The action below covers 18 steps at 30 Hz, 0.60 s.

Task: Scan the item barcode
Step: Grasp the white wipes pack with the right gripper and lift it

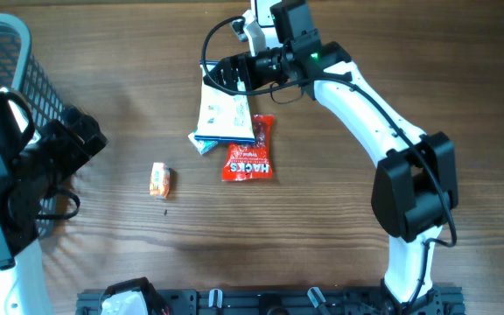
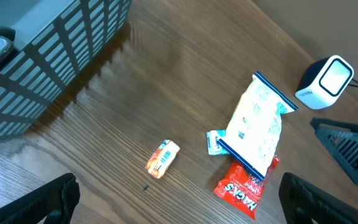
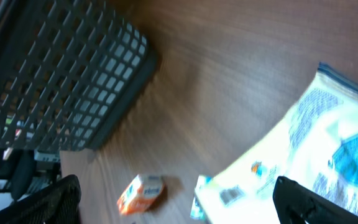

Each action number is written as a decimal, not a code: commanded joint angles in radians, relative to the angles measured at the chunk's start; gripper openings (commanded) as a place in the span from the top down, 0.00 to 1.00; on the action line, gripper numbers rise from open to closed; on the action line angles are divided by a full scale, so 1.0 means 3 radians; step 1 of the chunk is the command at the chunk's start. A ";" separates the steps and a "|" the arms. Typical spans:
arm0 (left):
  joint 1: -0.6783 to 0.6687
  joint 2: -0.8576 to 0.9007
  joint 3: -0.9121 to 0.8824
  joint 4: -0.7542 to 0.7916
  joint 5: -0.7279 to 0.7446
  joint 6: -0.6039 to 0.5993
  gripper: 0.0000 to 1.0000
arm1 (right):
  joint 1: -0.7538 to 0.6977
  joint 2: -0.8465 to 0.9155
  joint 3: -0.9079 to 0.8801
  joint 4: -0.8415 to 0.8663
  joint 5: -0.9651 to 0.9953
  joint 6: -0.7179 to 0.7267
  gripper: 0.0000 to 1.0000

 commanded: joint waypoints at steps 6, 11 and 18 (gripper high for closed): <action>-0.0005 -0.0003 0.0011 0.0008 0.0028 0.0004 0.00 | 0.0137 0.0491 0.0069 0.0595 0.0179 0.0305 0.00; -0.0005 -0.0003 0.0011 0.0008 0.0028 0.0004 0.00 | 0.0153 0.0880 0.0067 0.0786 0.0158 0.0565 0.34; -0.0005 -0.0003 0.0011 0.0008 0.0029 0.0004 0.00 | 0.0131 0.1008 0.0069 0.0331 0.1350 0.0548 0.86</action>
